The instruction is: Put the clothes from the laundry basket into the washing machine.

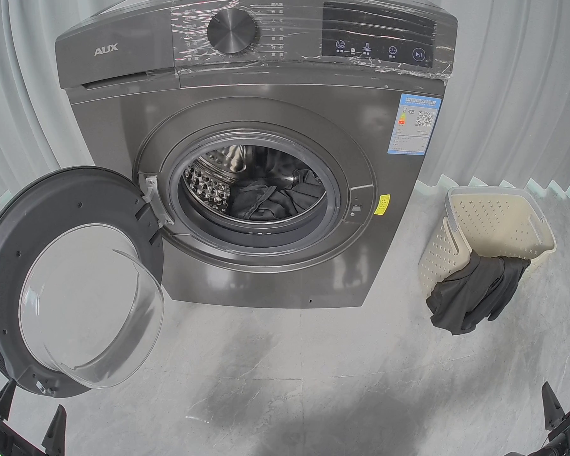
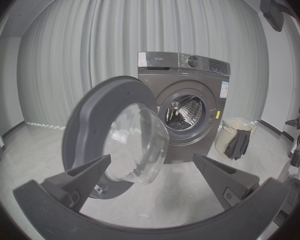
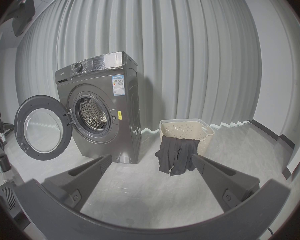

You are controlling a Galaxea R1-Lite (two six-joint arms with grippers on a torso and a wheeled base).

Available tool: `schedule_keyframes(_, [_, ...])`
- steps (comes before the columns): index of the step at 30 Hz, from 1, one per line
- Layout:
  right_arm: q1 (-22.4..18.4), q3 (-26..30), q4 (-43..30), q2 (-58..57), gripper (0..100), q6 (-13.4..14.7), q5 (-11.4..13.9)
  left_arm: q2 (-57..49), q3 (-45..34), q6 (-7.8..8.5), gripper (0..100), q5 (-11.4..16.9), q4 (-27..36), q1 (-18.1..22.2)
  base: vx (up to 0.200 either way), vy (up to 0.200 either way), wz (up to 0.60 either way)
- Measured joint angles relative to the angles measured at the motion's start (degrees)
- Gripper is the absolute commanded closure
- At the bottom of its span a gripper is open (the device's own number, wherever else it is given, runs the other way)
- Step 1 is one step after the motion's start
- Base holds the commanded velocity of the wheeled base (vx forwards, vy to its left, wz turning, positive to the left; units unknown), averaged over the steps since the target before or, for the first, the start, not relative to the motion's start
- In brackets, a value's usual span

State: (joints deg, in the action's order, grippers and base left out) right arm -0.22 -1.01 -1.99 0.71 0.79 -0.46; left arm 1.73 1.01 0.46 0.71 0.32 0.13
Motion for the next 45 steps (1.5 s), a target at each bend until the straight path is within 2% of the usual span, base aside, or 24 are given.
schedule_keyframes(2, [0.0,0.0,0.0,0.0,0,0.0,-0.1,-0.4,0.0,-0.24,0,1.0,1.0,-0.1,0.0,0.0,0.0])
schedule_keyframes(7, [-0.1,0.0,0.0,-0.1,0,0.0,-0.2,-0.8,0.0,-0.54,0,1.2,1.0,-0.2,0.0,0.0,0.0])
schedule_keyframes(28, [0.0,0.0,0.1,0.0,0,-0.4,-0.2,-1.0,0.0,-1.15,0,0.7,0.8,-0.2,0.0,-0.2,0.0])
schedule_keyframes(34, [0.0,0.0,0.1,0.0,0,-0.3,-0.2,-1.0,0.0,-0.78,0,0.8,0.8,-0.2,0.0,0.0,0.0])
schedule_keyframes(45, [0.0,0.0,0.1,0.0,0,-0.4,-0.1,-1.0,0.0,-0.76,0,0.8,0.6,-0.2,0.0,-0.2,0.0])
